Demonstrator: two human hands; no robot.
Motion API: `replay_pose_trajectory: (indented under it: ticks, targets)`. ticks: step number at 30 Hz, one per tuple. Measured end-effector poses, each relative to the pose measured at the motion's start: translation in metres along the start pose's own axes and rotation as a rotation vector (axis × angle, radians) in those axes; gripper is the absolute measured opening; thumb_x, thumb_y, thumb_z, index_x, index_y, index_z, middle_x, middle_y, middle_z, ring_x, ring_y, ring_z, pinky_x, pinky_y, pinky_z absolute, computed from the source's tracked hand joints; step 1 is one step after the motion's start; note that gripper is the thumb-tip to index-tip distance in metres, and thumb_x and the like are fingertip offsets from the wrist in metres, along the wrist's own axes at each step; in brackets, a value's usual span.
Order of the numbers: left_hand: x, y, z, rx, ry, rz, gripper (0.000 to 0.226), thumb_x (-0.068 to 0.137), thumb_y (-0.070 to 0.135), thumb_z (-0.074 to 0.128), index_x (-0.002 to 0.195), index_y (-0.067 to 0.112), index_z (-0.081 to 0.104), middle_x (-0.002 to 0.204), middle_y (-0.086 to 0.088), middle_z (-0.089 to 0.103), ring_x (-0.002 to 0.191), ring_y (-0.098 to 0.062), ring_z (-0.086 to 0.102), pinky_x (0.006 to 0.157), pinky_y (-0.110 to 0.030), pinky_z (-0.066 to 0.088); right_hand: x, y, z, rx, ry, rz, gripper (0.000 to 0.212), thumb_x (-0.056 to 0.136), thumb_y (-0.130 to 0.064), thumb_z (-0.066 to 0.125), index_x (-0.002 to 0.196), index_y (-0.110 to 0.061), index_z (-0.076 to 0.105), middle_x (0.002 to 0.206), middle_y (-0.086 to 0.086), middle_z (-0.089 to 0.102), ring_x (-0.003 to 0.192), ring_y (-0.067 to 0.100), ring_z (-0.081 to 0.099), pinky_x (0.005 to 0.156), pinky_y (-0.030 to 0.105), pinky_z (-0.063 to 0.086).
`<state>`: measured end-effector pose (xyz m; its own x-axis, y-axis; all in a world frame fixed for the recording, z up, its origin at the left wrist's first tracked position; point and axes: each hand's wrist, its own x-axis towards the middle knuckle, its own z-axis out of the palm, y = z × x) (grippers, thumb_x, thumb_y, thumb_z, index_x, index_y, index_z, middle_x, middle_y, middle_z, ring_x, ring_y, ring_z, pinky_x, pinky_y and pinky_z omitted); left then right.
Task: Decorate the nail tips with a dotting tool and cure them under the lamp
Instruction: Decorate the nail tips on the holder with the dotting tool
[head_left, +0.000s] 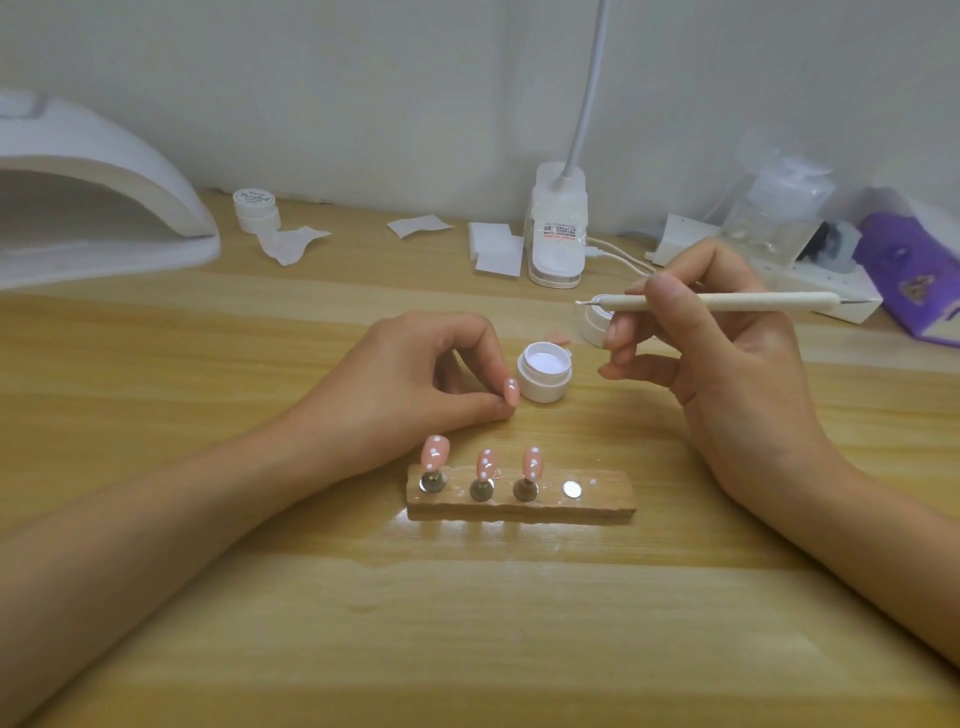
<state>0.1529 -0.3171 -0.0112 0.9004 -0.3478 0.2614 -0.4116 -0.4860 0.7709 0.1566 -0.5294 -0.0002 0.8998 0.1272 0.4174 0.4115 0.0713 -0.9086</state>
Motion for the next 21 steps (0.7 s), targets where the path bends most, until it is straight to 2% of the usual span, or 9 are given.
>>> replay_pose_trajectory:
  ticks: [9, 21]
  targets:
    - [0.0006, -0.0007, 0.0001, -0.007, 0.002, -0.003, 0.015, 0.077, 0.012, 0.080, 0.073, 0.022, 0.069, 0.057, 0.029, 0.060, 0.052, 0.006, 0.054, 0.052, -0.003, 0.036, 0.0005, -0.0002, -0.0004, 0.024, -0.013, -0.011, 0.017, 0.093, -0.027, 0.056, 0.088, -0.012, 0.051, 0.074, 0.003, 0.068, 0.070, 0.017, 0.066, 0.062, 0.028, 0.055]
    - [0.0005, -0.0004, -0.0005, -0.001, -0.003, 0.005, 0.017, 0.077, 0.011, 0.080, 0.072, 0.022, 0.069, 0.057, 0.030, 0.060, 0.052, 0.006, 0.054, 0.053, -0.002, 0.036, -0.0005, -0.0015, 0.0013, 0.051, -0.050, 0.047, 0.016, 0.088, -0.033, 0.061, 0.079, -0.021, 0.056, 0.072, 0.003, 0.069, 0.068, 0.018, 0.066, 0.059, 0.026, 0.054]
